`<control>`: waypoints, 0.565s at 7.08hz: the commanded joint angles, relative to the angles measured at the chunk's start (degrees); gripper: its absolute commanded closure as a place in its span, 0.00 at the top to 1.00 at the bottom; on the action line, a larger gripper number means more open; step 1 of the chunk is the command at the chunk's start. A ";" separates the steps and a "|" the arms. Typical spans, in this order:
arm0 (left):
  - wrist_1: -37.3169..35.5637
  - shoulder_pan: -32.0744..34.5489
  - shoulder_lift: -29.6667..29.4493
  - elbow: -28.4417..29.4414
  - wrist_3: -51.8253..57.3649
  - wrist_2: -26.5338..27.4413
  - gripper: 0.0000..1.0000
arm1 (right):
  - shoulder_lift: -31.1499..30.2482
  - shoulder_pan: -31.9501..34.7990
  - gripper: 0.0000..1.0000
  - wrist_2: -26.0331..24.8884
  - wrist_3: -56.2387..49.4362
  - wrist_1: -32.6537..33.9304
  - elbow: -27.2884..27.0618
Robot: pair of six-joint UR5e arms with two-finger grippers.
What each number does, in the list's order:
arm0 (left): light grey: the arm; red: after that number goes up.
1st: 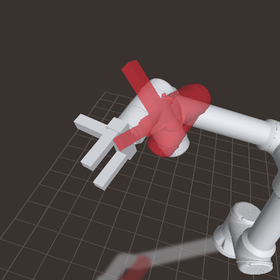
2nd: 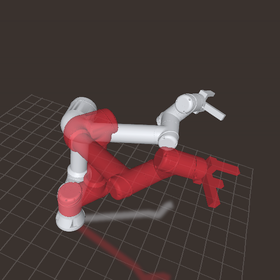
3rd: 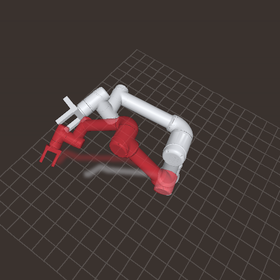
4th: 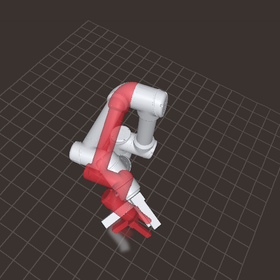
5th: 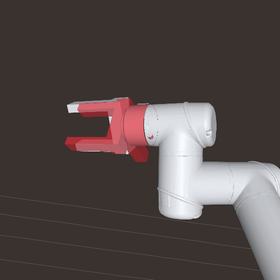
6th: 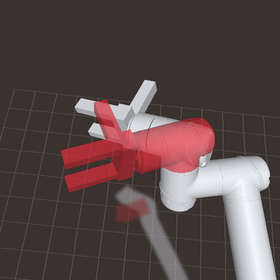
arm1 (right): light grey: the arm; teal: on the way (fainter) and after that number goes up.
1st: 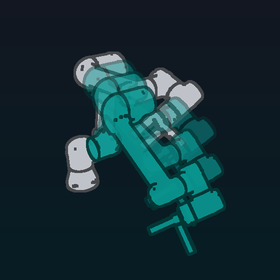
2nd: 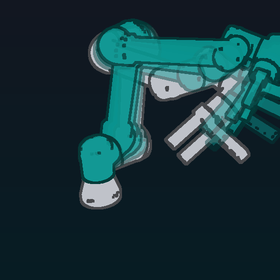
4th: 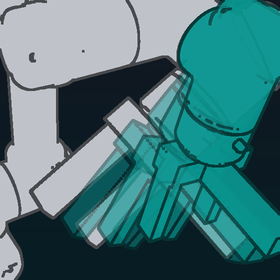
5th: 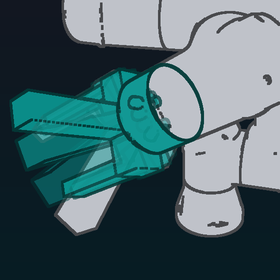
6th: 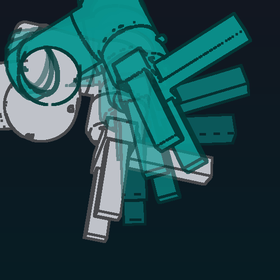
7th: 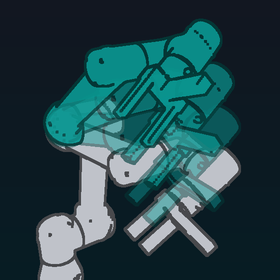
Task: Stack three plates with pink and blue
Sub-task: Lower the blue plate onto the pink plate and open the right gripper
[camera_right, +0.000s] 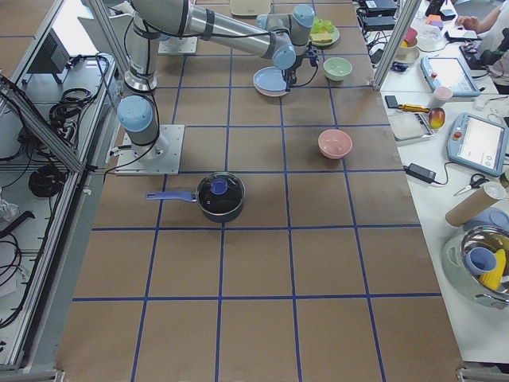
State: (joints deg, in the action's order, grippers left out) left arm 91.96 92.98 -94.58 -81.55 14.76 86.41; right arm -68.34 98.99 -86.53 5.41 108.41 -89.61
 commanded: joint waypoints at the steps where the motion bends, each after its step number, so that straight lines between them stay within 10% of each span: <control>1: 0.07 -0.08 1.24 -2.11 1.34 3.75 1.00 | -5.64 -3.26 1.00 -0.21 -0.57 -8.01 5.40; 4: 0.76 -0.26 3.51 -3.79 -12.99 4.55 1.00 | -18.81 -10.11 1.00 -6.89 -6.24 -24.50 4.90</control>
State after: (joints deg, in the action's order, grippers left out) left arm 92.17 92.76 -92.24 -84.92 4.95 90.66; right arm -82.06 91.88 -92.28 2.87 91.09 -84.00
